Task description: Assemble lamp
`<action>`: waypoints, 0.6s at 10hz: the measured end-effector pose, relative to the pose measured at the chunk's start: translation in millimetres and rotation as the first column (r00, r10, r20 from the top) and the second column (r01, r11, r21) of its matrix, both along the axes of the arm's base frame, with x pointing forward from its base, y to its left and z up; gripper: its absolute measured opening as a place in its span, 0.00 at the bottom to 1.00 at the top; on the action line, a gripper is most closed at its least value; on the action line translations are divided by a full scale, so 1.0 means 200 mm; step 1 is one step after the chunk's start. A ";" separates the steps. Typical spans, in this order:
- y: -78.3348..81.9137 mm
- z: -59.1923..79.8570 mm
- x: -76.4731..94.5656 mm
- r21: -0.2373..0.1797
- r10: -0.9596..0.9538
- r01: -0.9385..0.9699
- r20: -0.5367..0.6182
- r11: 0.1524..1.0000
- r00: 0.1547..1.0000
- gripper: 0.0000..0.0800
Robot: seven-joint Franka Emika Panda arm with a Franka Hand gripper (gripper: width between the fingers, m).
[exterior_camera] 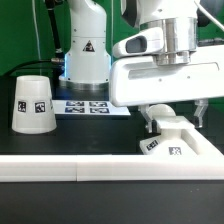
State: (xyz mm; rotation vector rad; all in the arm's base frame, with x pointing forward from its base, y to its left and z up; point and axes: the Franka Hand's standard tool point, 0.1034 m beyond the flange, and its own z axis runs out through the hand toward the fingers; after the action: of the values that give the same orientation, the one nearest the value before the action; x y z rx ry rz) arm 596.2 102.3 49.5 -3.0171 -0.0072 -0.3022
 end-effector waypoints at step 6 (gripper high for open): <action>0.00 0.09 -0.17 -0.006 0.005 -0.005 -0.017 1.000 1.000 0.87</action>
Offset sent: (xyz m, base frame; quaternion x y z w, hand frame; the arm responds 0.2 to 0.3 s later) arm -0.0432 -0.0082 0.0187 -0.0220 -0.0422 0.0266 0.9985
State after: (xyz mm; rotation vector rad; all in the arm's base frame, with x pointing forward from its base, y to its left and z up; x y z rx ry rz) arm 562.2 103.0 68.2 -3.0253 -0.0146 -0.2770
